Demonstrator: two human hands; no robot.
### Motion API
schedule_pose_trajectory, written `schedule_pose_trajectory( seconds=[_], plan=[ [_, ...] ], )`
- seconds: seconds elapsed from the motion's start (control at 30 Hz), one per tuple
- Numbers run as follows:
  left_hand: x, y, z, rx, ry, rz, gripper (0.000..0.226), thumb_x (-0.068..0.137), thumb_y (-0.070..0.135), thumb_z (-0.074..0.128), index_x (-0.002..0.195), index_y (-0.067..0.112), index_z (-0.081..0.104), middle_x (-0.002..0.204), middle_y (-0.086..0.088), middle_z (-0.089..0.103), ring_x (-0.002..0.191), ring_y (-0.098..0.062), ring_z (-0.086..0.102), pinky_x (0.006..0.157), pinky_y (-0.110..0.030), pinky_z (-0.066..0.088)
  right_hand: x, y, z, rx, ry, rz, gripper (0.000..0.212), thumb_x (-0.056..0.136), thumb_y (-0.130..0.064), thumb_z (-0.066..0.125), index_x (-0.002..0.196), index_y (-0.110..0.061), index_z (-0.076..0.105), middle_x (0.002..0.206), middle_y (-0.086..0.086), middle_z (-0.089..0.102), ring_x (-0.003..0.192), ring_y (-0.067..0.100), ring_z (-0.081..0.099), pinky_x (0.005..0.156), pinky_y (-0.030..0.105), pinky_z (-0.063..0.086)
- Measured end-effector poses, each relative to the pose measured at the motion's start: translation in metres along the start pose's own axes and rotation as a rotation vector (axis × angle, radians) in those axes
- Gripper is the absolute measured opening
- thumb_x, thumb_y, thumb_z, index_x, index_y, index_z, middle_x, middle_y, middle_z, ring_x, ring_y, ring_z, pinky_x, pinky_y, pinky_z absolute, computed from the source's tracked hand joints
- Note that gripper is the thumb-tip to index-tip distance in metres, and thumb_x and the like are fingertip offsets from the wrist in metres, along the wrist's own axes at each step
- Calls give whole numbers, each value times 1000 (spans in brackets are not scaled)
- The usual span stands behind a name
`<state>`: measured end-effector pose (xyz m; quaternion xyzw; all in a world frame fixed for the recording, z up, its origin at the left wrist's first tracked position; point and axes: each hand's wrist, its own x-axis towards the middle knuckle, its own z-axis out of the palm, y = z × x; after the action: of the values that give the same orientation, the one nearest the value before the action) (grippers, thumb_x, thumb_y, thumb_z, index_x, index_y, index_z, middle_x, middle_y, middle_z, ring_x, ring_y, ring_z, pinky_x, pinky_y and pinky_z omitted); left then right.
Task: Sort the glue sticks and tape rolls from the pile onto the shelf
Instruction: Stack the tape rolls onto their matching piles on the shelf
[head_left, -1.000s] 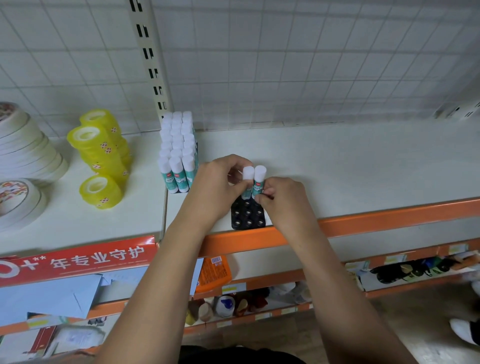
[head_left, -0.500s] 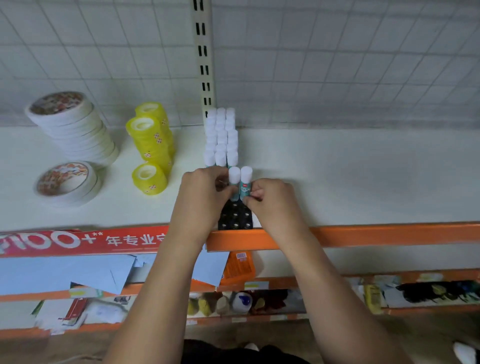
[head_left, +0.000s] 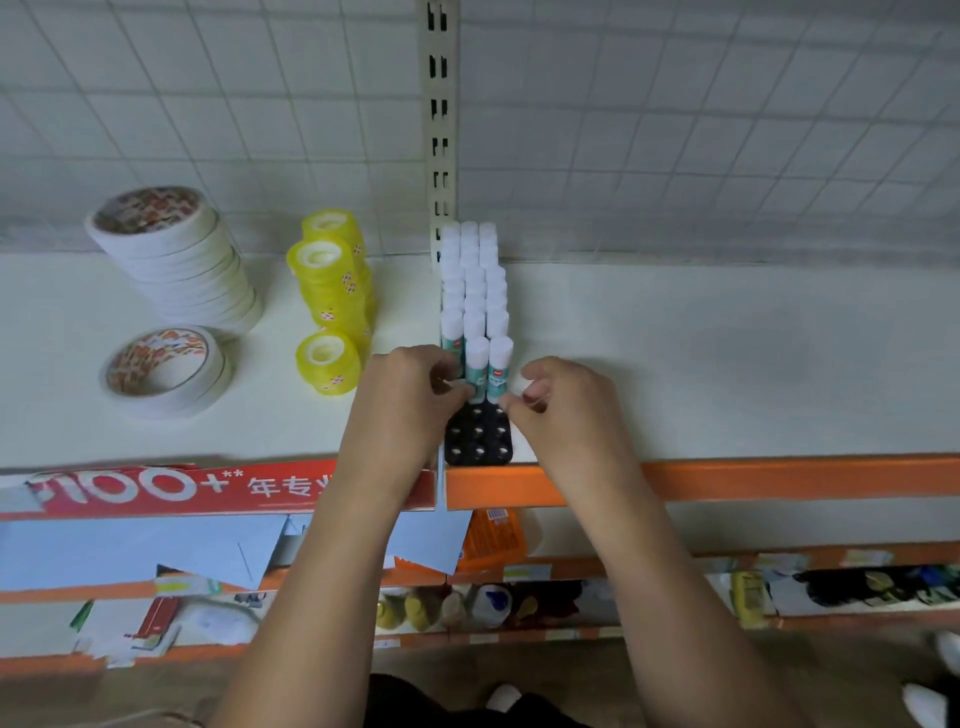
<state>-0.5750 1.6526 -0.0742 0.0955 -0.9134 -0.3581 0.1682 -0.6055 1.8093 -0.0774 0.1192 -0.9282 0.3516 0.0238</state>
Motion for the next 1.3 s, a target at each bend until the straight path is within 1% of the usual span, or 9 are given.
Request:
schedule_pose_trajectory(
  seconds=[0.1,0.17,0.27,0.4,0.53,0.67,0.93,1.1,1.3],
  plan=[
    [-11,-7,-16,43,22,-22,8,82,28,74,80,21,71,76,9,70,70,-10,65,68,-32,53,-13,-18,-10,6,-27,-112,13,87,-28,68,98,-22,71,92,-6,71,84,5,64,72,21,52],
    [-19,-15,-31,78,45,-34,11,85,34,70,78,25,70,78,12,68,70,-9,64,68,-33,52,-20,-37,-7,0,-111,-195,9,88,-25,66,94,-24,72,88,-7,72,80,6,65,73,28,55],
    [-34,-32,-61,163,64,-39,14,87,40,65,87,26,70,88,13,67,80,-13,63,72,-36,51,-24,-69,12,-68,-191,-322,16,90,-24,63,105,-23,69,96,-5,68,86,11,63,77,34,54],
    [-61,-68,-117,302,119,-57,20,89,37,63,98,22,71,97,5,65,90,-20,61,75,-36,48,-32,-120,51,-179,-253,-529,33,91,-27,61,125,-26,61,118,-4,59,110,19,54,89,38,49],
    [-95,-115,-184,428,144,-160,25,89,36,62,103,18,71,104,-3,65,95,-28,60,80,-42,48,-49,-184,102,-239,-279,-652,38,89,-28,62,127,-26,58,125,-2,55,113,24,50,91,38,46],
    [-135,-168,-255,513,173,-283,28,90,38,61,107,18,69,107,-4,63,99,-29,59,78,-41,48,-70,-256,161,-191,-339,-744,37,89,-30,61,126,-25,58,125,-1,56,114,24,52,91,36,47],
    [-182,-258,-376,539,236,-411,31,94,39,58,116,18,65,116,-2,60,101,-25,59,82,-41,50,-111,-383,261,-66,-420,-804,36,93,-35,58,127,-25,57,121,-1,57,112,21,53,88,38,49],
    [-179,-296,-416,544,266,-428,25,95,39,56,110,21,65,111,1,61,99,-21,58,77,-38,52,-119,-422,300,-22,-436,-787,31,94,-35,56,123,-24,59,118,-3,58,110,19,54,89,40,49],
    [-158,-341,-452,530,335,-424,28,94,40,55,114,24,65,111,5,61,101,-17,59,71,-32,49,-101,-476,347,9,-458,-806,32,93,-39,58,122,-27,61,118,-6,59,107,15,55,87,39,50]
  ],
)
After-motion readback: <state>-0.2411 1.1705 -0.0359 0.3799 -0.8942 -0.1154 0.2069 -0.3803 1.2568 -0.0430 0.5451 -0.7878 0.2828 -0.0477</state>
